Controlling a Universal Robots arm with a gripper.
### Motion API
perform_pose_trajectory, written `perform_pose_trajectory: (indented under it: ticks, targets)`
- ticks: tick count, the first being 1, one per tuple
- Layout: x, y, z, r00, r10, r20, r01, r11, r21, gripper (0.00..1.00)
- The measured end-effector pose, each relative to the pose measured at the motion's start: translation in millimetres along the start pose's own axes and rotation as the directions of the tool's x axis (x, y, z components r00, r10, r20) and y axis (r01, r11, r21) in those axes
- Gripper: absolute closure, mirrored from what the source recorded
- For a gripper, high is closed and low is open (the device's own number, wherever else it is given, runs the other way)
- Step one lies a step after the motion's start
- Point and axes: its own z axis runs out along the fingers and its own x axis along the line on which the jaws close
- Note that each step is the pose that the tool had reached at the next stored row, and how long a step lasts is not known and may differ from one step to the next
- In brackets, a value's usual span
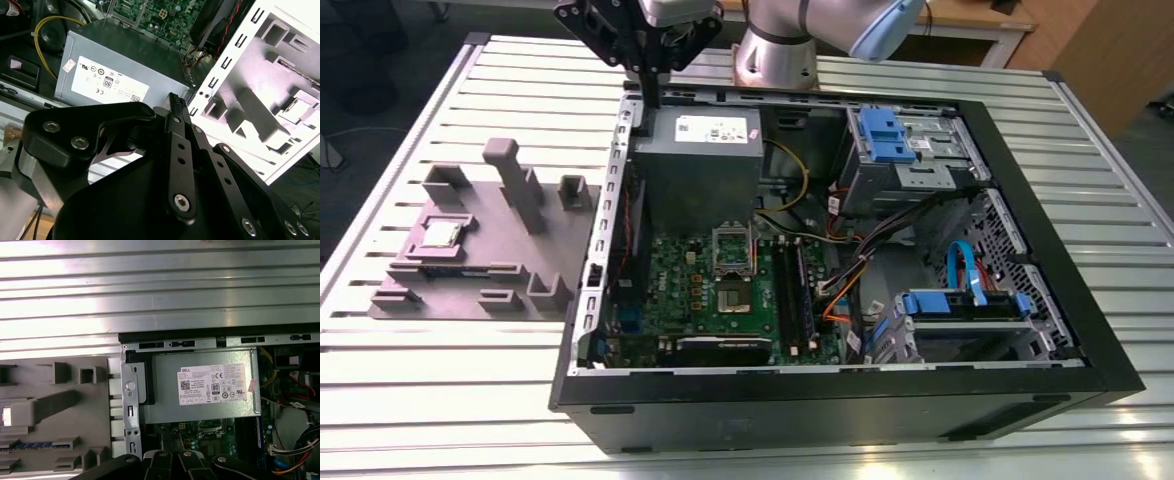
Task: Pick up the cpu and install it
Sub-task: 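Reach for the cpu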
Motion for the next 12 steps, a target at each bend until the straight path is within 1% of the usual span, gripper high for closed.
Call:
perform_pose_trajectory:
  ticks: [12]
  targets:
    - [3.2, -0.2, -0.1, 1.0000, 0.000, -0.0001, 0.000, 1.0000, 0.0001, 0.90]
